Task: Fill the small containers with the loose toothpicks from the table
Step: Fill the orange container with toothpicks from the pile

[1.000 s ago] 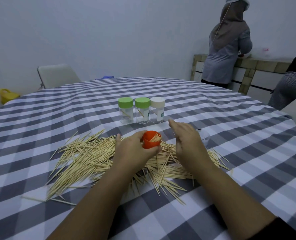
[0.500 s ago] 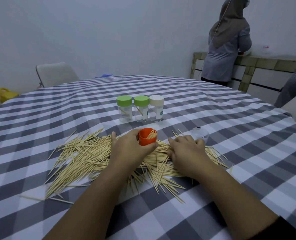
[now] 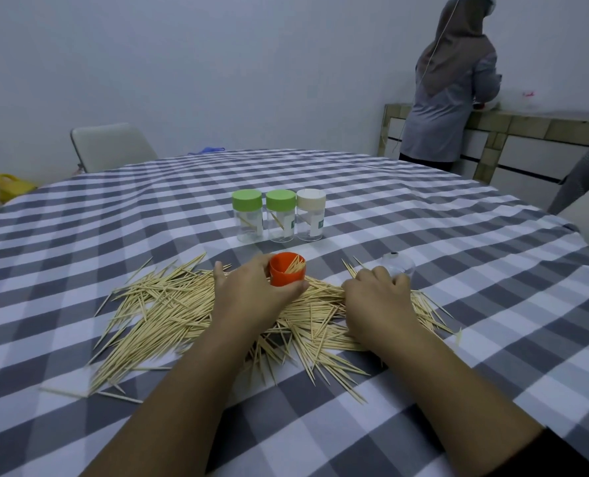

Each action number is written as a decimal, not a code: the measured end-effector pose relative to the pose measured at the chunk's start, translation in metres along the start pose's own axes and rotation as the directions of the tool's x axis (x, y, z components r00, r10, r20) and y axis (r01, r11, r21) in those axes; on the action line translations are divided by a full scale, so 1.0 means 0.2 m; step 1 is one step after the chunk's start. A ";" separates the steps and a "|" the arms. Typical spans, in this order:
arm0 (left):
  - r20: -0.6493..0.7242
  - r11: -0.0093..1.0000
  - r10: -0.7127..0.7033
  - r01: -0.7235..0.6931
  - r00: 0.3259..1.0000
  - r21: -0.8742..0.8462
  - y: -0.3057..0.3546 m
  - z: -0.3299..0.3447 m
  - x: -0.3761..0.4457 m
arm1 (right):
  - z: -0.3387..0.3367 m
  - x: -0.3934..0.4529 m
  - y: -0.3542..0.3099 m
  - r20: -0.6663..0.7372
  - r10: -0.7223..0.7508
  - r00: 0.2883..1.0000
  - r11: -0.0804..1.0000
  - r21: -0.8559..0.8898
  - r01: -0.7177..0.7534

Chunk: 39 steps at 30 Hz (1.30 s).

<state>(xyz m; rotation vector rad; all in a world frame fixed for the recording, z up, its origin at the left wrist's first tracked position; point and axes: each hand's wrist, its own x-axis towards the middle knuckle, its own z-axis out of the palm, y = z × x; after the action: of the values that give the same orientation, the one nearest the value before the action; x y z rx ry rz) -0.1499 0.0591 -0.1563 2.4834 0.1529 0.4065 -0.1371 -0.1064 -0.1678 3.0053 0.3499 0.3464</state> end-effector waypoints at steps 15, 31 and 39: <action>-0.026 1.000 0.006 -0.007 1.000 -0.027 -0.02 0.00 0.01 | -0.04 0.04 0.03 -0.049 0.128 0.991 0.947 0.303 -0.108; -0.012 0.999 0.020 -0.020 1.000 -0.035 -0.02 0.01 0.02 | -0.05 0.02 0.02 -0.117 0.146 0.982 0.963 0.243 -0.115; 0.024 0.996 0.090 -0.090 0.996 -0.012 0.02 0.04 -0.01 | -0.10 0.03 0.02 -0.006 0.273 0.962 0.211 0.976 -0.054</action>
<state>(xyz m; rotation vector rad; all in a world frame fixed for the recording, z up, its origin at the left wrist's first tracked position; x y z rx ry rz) -0.1495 0.0523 -0.1603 2.4901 0.0290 0.4128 -0.1343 -0.1077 -0.1473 4.3636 0.3247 0.5989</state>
